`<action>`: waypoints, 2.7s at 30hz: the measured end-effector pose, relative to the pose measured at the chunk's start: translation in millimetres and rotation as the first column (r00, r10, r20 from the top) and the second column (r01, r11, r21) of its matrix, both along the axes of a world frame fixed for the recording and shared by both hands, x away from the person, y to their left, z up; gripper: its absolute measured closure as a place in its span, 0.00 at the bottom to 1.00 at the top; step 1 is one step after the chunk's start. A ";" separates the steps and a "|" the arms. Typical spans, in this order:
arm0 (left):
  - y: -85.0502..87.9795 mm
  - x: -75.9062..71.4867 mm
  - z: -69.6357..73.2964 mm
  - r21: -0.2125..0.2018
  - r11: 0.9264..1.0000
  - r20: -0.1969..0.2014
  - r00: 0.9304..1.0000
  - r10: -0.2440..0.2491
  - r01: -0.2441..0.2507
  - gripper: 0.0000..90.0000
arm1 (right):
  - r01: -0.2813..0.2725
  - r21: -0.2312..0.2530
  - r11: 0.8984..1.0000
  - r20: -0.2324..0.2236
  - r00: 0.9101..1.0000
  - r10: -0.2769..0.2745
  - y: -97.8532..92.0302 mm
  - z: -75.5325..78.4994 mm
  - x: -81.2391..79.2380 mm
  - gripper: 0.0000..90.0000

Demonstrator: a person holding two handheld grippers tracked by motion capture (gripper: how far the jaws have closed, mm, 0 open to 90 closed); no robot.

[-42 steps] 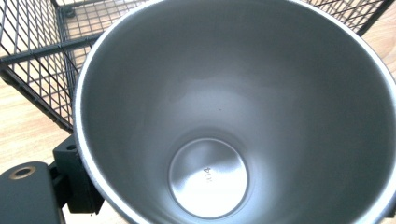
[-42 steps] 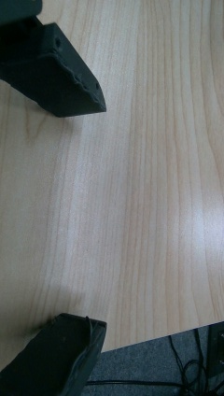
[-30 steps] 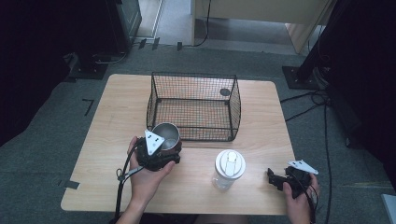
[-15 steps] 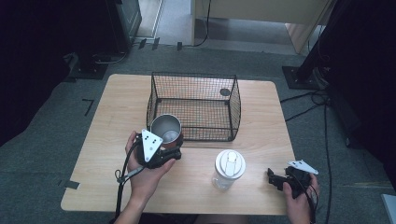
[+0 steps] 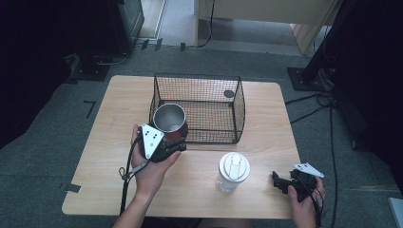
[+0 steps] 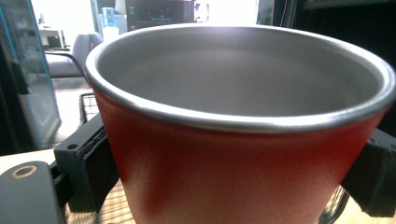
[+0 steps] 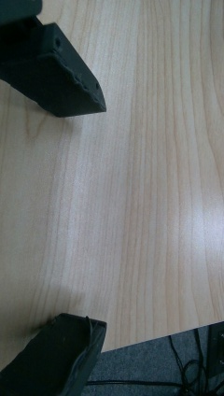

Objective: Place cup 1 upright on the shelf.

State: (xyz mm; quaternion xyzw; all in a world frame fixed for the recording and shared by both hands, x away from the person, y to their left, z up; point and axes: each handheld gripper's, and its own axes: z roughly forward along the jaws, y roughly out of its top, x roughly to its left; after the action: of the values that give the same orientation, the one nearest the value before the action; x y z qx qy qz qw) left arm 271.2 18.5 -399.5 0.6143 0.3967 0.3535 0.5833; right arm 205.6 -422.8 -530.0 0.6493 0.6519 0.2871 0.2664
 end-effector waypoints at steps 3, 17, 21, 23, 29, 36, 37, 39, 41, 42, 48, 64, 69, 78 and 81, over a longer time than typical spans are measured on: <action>-0.9 7.4 1.9 -0.026 1.000 0.021 1.000 0.012 -0.011 0.09 | 0.001 0.002 1.000 0.000 1.000 -0.001 0.1 0.0 0.0 0.00; -13.1 36.0 6.5 -0.088 0.994 0.097 0.992 0.078 -0.069 0.09 | 0.001 0.002 1.000 -0.001 1.000 -0.001 0.2 0.1 0.0 0.00; -16.0 42.7 6.4 -0.104 0.992 0.108 0.990 0.088 -0.077 0.09 | 0.001 0.002 1.000 -0.001 1.000 -0.001 0.1 0.0 0.0 0.00; -16.6 45.4 6.8 -0.109 0.991 0.108 0.990 0.090 -0.078 0.09 | 0.001 0.001 1.000 0.000 1.000 -0.001 0.1 0.0 0.0 0.00; -20.7 62.7 8.8 -0.113 0.990 0.118 0.988 0.095 -0.082 0.09 | 0.000 0.001 1.000 0.000 1.000 0.000 0.1 0.0 0.0 0.00; -22.9 80.1 7.6 -0.110 0.989 0.115 0.987 0.111 -0.098 0.09 | 0.001 0.001 1.000 0.000 1.000 -0.001 0.1 0.0 0.0 0.00; -23.5 82.6 7.2 -0.110 0.989 0.112 0.987 0.112 -0.100 0.09 | 0.000 0.000 1.000 0.000 1.000 0.000 0.0 0.0 0.0 0.00; -24.4 88.1 6.9 -0.107 0.989 0.107 0.988 0.116 -0.104 0.09 | 0.000 0.001 1.000 0.000 1.000 0.000 0.1 0.0 0.0 0.00; -25.6 93.2 6.5 -0.110 0.988 0.102 0.988 0.118 -0.106 0.09 | 0.000 0.000 1.000 0.000 1.000 0.000 0.0 0.0 0.1 0.00; -26.6 95.7 6.3 -0.110 0.988 0.101 0.988 0.118 -0.107 0.09 | 0.000 0.001 1.000 0.000 1.000 0.000 0.1 0.0 0.0 0.00; -32.7 110.1 3.5 -0.089 0.990 0.100 0.988 0.116 -0.107 0.09 | 0.001 0.001 1.000 -0.001 1.000 -0.001 0.1 0.0 0.0 0.00; -44.3 147.8 -19.2 -0.037 0.989 0.070 0.987 0.144 -0.142 0.09 | 0.001 0.001 1.000 -0.001 1.000 -0.001 0.1 0.0 0.0 0.00; -47.0 158.8 -24.1 -0.013 0.991 0.039 0.990 0.133 -0.133 0.09 | 0.001 0.001 1.000 -0.001 1.000 -0.001 0.1 0.0 0.0 0.00; -50.9 171.3 -33.0 0.046 0.993 -0.064 0.991 0.116 -0.113 0.09 | 0.001 0.001 1.000 -0.001 1.000 -0.001 0.1 0.0 0.0 0.00; -52.3 177.0 -39.0 0.050 0.994 -0.120 0.988 0.100 -0.094 0.09 | 0.001 0.001 1.000 -0.001 1.000 -0.001 0.1 0.0 0.0 0.00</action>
State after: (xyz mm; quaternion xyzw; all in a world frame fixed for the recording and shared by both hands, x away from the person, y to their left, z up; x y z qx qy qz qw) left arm 448.3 -33.8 -438.5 0.6274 0.4533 0.3517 0.5265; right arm 205.6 -422.7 -530.0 0.6500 0.6514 0.2870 0.2661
